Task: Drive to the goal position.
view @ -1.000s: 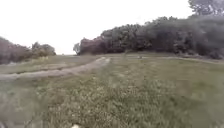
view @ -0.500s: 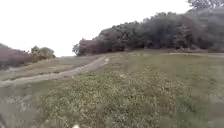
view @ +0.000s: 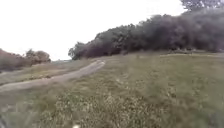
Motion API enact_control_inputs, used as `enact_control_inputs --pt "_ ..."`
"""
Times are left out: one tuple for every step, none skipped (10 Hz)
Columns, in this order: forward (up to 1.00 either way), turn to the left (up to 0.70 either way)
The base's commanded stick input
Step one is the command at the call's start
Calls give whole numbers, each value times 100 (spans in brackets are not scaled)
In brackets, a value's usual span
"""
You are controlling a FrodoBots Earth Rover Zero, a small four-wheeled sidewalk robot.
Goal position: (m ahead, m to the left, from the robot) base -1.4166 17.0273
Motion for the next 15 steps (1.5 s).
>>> enact_control_inputs --pt "85 14" --pt "85 14" --pt "85 14" --pt "85 14" --pt "85 14" --pt "85 14" --pt "85 14" --pt "85 14" --pt "85 14" --pt "85 14" --pt "85 14" --pt "85 14" --pt "85 14" --pt "85 14" --pt "85 14"
